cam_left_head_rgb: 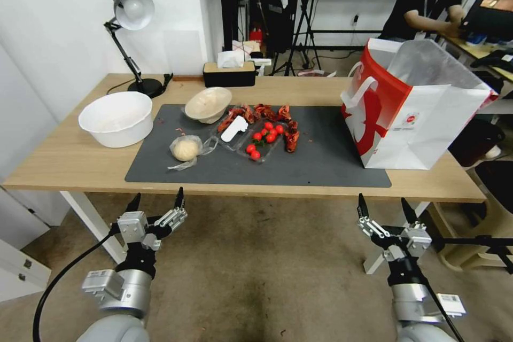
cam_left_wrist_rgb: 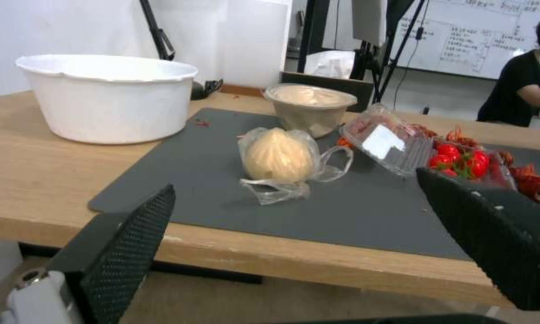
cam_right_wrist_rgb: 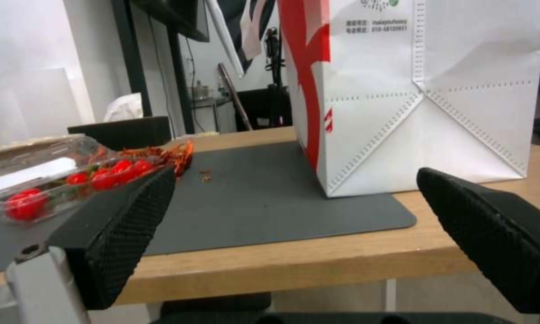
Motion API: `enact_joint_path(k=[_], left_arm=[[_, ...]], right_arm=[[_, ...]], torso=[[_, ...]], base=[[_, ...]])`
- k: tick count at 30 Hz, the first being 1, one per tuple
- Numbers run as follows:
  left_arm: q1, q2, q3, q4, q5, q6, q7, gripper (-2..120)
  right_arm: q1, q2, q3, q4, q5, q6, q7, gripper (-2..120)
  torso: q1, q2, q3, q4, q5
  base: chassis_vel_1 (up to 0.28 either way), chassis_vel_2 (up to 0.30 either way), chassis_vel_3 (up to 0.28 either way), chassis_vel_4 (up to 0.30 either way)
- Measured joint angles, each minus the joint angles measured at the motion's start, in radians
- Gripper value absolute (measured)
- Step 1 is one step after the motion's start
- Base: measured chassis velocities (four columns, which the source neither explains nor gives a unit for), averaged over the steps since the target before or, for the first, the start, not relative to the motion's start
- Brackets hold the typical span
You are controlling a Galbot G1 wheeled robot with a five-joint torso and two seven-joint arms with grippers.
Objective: Pick up the trash from the table and place it into the takeout bag.
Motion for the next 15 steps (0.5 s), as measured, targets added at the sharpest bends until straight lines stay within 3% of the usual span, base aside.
enact_joint_path(k=[15], left_arm=[[-0.021, 0.013, -0.007, 0.012, 0.002, -0.004, 0.000, 100]], right_arm=[[0.005, 0.003, -0.011, 0.026, -0.011, -0.003, -0.011, 100]], torso=[[0.000, 0.000, 0.000, 0.0000, 0.0001]], base=[[0.000, 0.000, 0.000, 0.000]])
